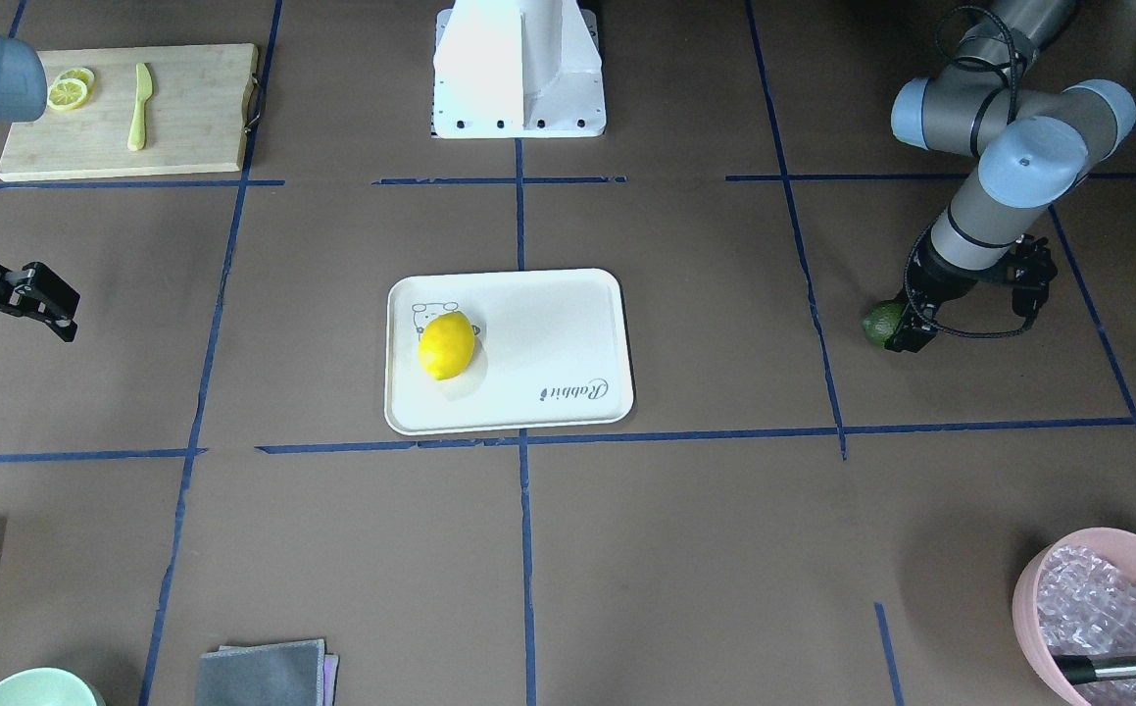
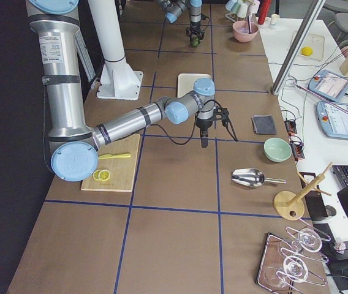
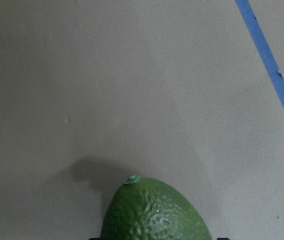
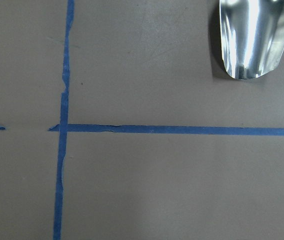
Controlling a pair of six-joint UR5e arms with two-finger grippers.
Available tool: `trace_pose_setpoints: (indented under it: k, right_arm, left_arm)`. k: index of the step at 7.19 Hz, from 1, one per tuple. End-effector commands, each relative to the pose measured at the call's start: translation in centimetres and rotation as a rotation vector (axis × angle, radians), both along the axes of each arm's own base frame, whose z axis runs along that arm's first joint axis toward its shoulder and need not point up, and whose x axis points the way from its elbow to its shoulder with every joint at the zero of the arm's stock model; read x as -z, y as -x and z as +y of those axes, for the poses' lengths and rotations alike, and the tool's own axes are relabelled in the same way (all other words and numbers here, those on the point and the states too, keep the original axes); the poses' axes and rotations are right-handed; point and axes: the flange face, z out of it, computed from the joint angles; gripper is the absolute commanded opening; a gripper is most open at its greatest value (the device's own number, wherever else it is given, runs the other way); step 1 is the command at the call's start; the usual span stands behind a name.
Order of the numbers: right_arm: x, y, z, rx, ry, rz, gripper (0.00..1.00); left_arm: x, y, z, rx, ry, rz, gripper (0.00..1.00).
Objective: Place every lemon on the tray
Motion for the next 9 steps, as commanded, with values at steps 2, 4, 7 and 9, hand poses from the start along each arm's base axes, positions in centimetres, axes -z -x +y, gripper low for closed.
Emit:
trace_pose_setpoints:
  k: [2,4,7,9]
  right_arm:
    - [0.3,0.1,-0.1,0.002,-0.005,-0.003,1.0]
    - [-0.2,0.0,0.1,0.018,-0.01,0.002,1.0]
    - [-0.2,-0.4,0.6,0.039,-0.02,-0.003,1.0]
    - [-0.4,-0.9,1.6,0.042,-0.017,-0.006,1.0]
  left_arm:
    - [6.0,1.0,0.7,-0.142,-0.214,0.062,0.01]
    - [13.9,-1.7,-1.1,-0.238,-0.373,0.118,0.02]
    - [23.7,-10.7,-0.9,-0.629,-0.711,0.103,0.03]
    - [26.6,-15.8,-3.6,-0.761,-0.829,0.094,0.04]
